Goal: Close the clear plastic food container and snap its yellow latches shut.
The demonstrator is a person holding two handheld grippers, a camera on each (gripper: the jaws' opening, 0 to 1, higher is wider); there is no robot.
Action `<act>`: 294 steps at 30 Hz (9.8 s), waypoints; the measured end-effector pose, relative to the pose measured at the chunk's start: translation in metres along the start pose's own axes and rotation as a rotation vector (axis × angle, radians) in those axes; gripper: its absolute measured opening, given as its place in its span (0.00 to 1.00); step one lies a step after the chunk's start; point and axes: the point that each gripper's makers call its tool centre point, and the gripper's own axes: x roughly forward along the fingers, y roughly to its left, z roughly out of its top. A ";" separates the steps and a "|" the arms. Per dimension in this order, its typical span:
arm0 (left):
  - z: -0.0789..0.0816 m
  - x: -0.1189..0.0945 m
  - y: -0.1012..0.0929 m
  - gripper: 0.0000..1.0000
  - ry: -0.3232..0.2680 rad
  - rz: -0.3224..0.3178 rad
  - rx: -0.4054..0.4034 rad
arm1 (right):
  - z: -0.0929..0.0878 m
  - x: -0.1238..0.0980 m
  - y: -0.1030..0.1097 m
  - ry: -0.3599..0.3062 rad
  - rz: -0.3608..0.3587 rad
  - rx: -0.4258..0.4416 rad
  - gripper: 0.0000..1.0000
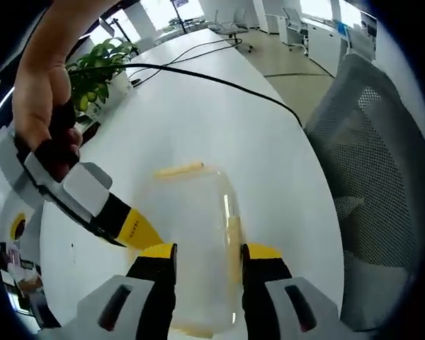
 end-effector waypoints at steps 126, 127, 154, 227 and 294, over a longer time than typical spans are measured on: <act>-0.061 -0.060 -0.005 0.37 -0.199 0.286 -0.718 | -0.057 -0.037 0.070 -0.458 -0.608 0.343 0.45; -0.063 -0.060 -0.005 0.38 -0.213 0.297 -0.749 | -0.058 -0.036 0.069 -0.463 -0.616 0.351 0.45; -0.077 -0.032 -0.022 0.46 -0.229 0.325 -0.847 | -0.080 0.008 0.060 -0.442 -0.678 0.393 0.44; -0.130 -0.082 -0.059 0.29 -0.108 0.420 -0.780 | -0.068 0.014 0.095 -0.434 -0.754 0.378 0.34; -0.104 -0.186 -0.099 0.42 -0.472 0.850 -1.186 | -0.074 -0.028 0.183 -0.860 -0.955 0.661 0.54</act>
